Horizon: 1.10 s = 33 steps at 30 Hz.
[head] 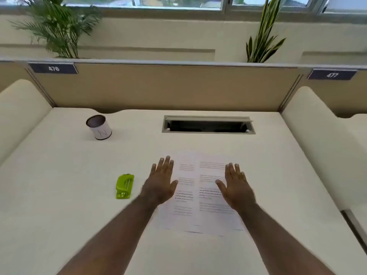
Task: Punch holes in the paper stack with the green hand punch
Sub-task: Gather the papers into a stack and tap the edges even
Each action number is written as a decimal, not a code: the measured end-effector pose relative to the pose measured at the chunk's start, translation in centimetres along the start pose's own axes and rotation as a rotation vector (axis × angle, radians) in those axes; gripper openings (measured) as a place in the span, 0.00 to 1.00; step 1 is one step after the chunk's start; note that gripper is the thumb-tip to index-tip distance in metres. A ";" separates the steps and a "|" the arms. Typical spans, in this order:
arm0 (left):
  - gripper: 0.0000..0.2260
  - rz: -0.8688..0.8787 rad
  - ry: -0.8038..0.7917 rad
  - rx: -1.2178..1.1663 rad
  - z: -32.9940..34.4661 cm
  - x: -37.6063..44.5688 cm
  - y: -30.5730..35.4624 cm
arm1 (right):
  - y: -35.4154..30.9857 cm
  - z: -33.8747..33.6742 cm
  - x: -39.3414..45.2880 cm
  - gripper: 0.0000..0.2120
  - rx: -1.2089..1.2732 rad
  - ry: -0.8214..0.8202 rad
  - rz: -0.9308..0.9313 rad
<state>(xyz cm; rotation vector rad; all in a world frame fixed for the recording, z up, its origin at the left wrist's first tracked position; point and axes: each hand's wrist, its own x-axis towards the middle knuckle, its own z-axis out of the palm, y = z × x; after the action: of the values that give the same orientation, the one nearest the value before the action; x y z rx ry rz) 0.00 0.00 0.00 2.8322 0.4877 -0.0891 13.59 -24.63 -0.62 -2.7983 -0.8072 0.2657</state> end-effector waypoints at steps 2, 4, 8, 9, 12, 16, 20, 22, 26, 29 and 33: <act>0.32 -0.062 -0.104 -0.002 1.5 -1.2 -0.1 | 0.3 1.4 -1.4 0.37 0.016 -0.075 0.029; 0.29 -0.120 -0.174 0.034 3.5 -3.0 -0.5 | 0.8 3.4 -3.4 0.36 -0.081 -0.114 0.028; 0.25 -0.212 -0.160 0.010 4.9 -4.3 -0.7 | 1.1 5.1 -5.1 0.34 -0.155 -0.217 0.057; 0.24 -0.238 -0.161 0.005 5.1 -4.3 -0.7 | 1.2 5.3 -5.2 0.34 -0.141 -0.238 0.060; 0.22 -0.348 -0.144 0.027 5.1 -3.9 -0.2 | 1.2 5.1 -5.3 0.35 -0.101 -0.269 0.062; 0.29 -0.559 -0.107 0.013 4.9 -3.2 0.6 | 1.3 4.6 -5.2 0.36 -0.076 -0.210 0.089; 0.35 -0.634 -0.109 -0.054 5.4 -2.8 1.2 | 1.5 3.9 -4.9 0.40 -0.136 -0.179 0.234; 0.34 -0.645 -0.108 -0.071 5.6 -2.7 1.4 | 1.7 3.5 -4.6 0.42 -0.089 -0.208 0.330; 0.32 -0.689 -0.104 -0.161 5.7 -2.5 1.5 | 2.0 3.4 -4.5 0.44 -0.080 -0.221 0.353; 0.30 -0.729 -0.121 -0.238 5.5 -2.1 1.5 | 1.9 3.5 -4.8 0.44 -0.125 -0.202 0.346; 0.30 -0.769 -0.138 -0.313 5.3 -1.7 1.5 | 1.5 3.3 -5.1 0.43 -0.154 -0.189 0.335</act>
<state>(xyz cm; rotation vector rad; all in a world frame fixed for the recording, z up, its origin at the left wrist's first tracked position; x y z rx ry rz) -1.19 -3.38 -4.54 2.1735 1.3851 -0.3168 9.34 -28.06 -3.62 -3.0817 -0.4023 0.5518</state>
